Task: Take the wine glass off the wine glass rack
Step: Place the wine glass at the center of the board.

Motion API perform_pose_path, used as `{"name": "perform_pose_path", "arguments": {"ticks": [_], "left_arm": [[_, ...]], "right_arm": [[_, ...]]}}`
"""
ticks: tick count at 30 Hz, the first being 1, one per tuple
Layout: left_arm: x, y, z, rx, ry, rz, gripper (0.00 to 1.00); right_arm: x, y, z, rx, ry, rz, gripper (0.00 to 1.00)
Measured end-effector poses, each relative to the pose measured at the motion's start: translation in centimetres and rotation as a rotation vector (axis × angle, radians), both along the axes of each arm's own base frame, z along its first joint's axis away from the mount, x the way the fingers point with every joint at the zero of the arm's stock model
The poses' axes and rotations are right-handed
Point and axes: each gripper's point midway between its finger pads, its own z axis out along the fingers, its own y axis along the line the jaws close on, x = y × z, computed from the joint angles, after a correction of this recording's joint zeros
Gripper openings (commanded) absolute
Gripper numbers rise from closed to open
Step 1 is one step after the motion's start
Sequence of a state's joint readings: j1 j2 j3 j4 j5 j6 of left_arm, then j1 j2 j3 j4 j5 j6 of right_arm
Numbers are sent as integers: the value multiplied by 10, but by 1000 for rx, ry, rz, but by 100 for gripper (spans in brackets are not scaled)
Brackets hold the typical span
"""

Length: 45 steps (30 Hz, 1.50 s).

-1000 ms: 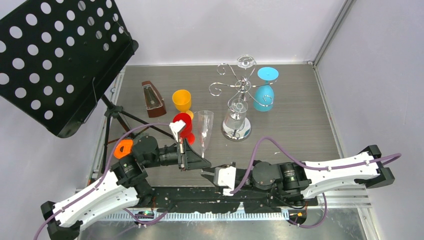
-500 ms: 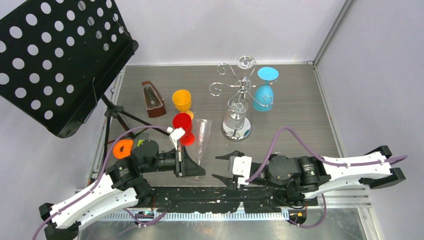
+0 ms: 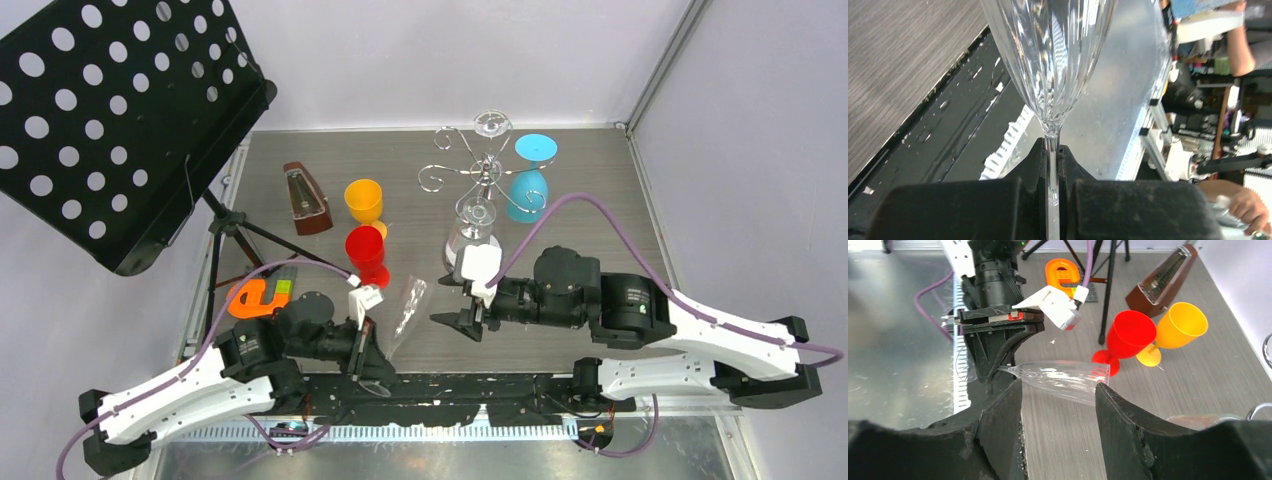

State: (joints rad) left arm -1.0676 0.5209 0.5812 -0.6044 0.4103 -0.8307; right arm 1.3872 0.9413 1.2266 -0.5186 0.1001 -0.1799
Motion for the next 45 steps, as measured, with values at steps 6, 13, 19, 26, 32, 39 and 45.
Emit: {"name": "perform_pose_path", "arguments": {"ticks": [6,13,19,26,32,39,45], "left_arm": [[-16,11,-11,59,-52,-88,0],[-28,18,-8,48,-127,-166,0],[-32,22,4,-1,-196,-208,0],[-32,26,17,-61,-271,-234,0],[-36,29,24,-96,-307,-264,0],[-37,33,26,-105,-335,-285,0],[-38,35,24,-96,-342,-293,0]], "right_arm": [[-9,-9,13,-6,64,117,64],[-28,-9,2,-68,139,248,66],[-33,-3,-18,-137,200,302,67],[-31,3,-21,-148,217,326,67],[-29,6,-17,-143,216,336,67],[-28,11,-16,-143,226,349,66],[-31,16,-14,-138,238,385,63]]}}
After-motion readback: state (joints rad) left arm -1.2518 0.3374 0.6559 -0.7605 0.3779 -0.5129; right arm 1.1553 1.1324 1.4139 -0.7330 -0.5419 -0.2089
